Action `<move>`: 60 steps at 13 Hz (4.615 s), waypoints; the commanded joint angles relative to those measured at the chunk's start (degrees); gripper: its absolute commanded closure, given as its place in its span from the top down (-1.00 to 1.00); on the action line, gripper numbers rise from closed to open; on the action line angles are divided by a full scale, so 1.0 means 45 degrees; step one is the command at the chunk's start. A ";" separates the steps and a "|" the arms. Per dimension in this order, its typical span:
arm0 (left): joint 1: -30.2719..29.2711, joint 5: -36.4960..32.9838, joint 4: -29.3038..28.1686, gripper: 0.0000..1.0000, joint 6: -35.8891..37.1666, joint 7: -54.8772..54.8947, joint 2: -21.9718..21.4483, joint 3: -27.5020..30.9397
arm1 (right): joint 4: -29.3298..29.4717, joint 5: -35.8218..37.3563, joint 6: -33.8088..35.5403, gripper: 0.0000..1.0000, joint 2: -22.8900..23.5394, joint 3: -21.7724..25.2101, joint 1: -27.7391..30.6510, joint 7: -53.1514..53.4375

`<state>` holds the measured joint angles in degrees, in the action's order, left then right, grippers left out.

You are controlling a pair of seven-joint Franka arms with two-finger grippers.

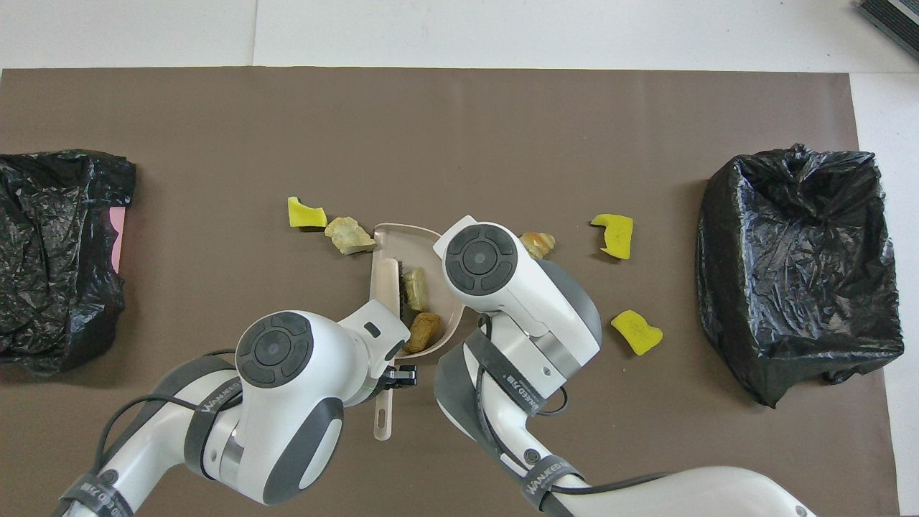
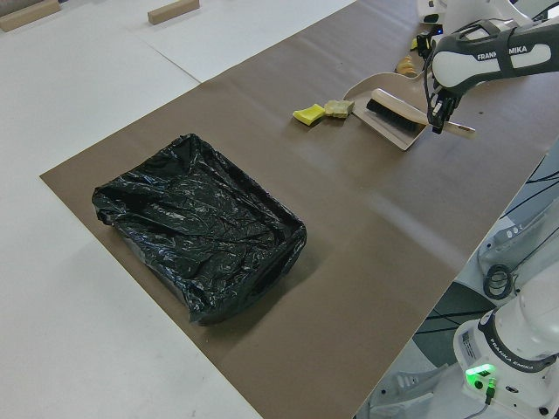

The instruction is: Sweep and dump trash in bin

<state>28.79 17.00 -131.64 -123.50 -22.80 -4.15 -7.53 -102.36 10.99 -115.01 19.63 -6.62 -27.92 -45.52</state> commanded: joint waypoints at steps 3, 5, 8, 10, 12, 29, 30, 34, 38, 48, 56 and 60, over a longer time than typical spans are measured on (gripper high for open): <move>-0.2174 -0.0356 0.3054 -1.00 0.3220 0.1429 0.0060 0.0188 | -0.0006 0.0252 0.0360 -1.00 0.0013 -0.0091 0.0168 -0.0138; -0.3035 -0.1741 0.3606 -1.00 0.3128 0.2113 0.0549 0.0188 | 0.0052 0.0292 0.0656 -1.00 -0.0085 -0.0072 0.0266 -0.0158; -0.4152 -0.2989 0.4289 -1.00 0.3186 0.3151 0.1212 0.0188 | 0.0052 0.0311 0.0910 -1.00 -0.0125 -0.0033 0.0227 -0.0138; -0.4755 -0.4455 0.5437 -1.00 0.3147 0.3405 0.2865 0.0188 | 0.0052 0.0330 0.0949 -1.00 -0.0144 -0.0032 0.0208 -0.0138; -0.5127 -0.4908 0.6146 -1.00 0.3050 0.4027 0.3713 0.0188 | 0.0052 0.0642 0.1164 -1.00 -0.0163 -0.0052 0.0207 -0.0138; -0.1633 -0.1869 0.2534 -1.00 0.2947 0.5008 0.2078 0.0012 | -0.0513 0.0624 0.0715 -1.00 -0.0319 -0.0091 0.0636 -0.0254; -0.1614 -0.1516 0.2611 -1.00 0.3474 0.5027 0.1784 0.0012 | -0.0533 0.0624 0.0696 -1.00 -0.0320 -0.0091 0.0637 -0.0275; -0.1614 0.0593 0.2690 -1.00 0.3520 0.3066 0.1117 0.0032 | -0.0534 0.0604 0.0247 -1.00 -0.0261 -0.0091 0.0812 -0.0724; -0.1399 0.0656 0.2690 -1.00 0.3090 0.2509 0.1117 0.0051 | -0.0436 0.0428 -0.0085 -1.00 -0.0261 -0.0111 0.1164 -0.0705; -0.2315 -0.0668 0.3841 -1.00 0.3633 0.1361 0.0961 0.0208 | -0.0417 -0.0100 -0.1413 -1.00 0.0089 -0.0110 0.0913 -0.1408; -0.3508 -0.1121 -0.0038 -1.00 0.2663 0.0751 -0.0346 0.0130 | -0.0124 0.0857 -0.0088 -1.00 0.0169 -0.0091 0.0520 -0.1388; -0.2478 -0.1005 -0.0591 -1.00 0.1312 0.0731 -0.0289 0.0090 | -0.0143 0.0819 -0.0221 -1.00 0.0168 -0.0110 0.0462 -0.1175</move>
<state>14.09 12.62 -132.08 -115.25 -18.41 -3.54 -7.40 -103.20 13.34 -116.72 20.08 -6.82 -25.96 -50.22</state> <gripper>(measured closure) 0.744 0.687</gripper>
